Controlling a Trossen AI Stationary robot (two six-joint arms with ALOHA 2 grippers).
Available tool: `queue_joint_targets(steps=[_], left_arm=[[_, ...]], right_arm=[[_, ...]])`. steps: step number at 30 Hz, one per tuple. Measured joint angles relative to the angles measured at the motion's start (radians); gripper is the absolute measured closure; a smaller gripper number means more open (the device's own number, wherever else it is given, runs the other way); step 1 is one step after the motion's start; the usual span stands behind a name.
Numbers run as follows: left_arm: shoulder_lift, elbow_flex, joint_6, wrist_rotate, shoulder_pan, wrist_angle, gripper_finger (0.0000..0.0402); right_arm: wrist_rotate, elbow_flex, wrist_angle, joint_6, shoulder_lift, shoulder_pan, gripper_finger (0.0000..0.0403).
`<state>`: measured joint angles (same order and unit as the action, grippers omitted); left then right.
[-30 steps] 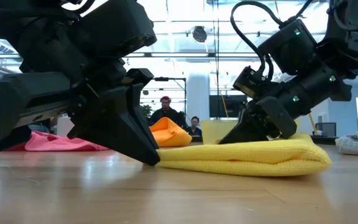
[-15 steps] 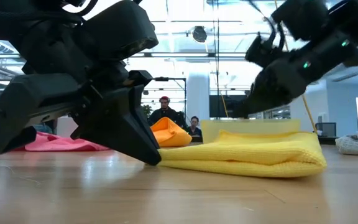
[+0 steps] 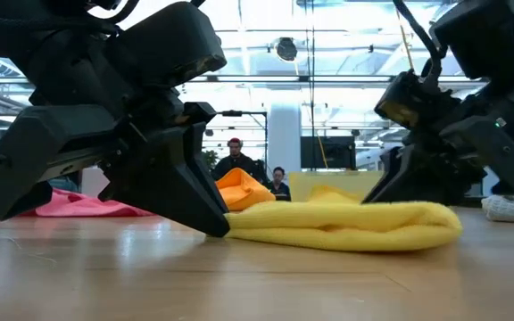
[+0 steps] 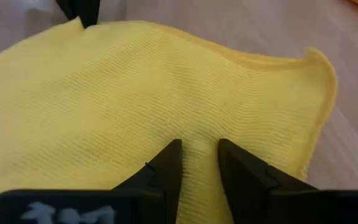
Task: Fold microfiber towels
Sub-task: Fold the yellow kitchen towel
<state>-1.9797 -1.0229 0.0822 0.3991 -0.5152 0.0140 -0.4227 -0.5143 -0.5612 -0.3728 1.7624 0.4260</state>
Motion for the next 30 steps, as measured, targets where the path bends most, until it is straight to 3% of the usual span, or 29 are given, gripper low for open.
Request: queue_joint_targets(steps=[7,14,24,30], left_arm=[[0.001,-0.002,0.060,0.012,-0.008,-0.061,0.0366],[0.000,0.000,0.079,0.043,-0.023,-0.062,0.0366],[0.014,0.002,0.074,0.055,-0.033,-0.068,0.0366],[0.103,0.006,0.146,0.069,-0.072,-0.214,0.0366]], right_arm=[[0.002,0.004,0.177,0.002,-0.118,0.021,0.0314],[-0.023,0.004,0.413,-0.134,-0.232,0.054,0.0314],[-0.077,0.006,0.327,-0.099,-0.298,0.155,0.0314],[-0.078,0.005,0.185,-0.047,-0.300,0.189,0.0314]])
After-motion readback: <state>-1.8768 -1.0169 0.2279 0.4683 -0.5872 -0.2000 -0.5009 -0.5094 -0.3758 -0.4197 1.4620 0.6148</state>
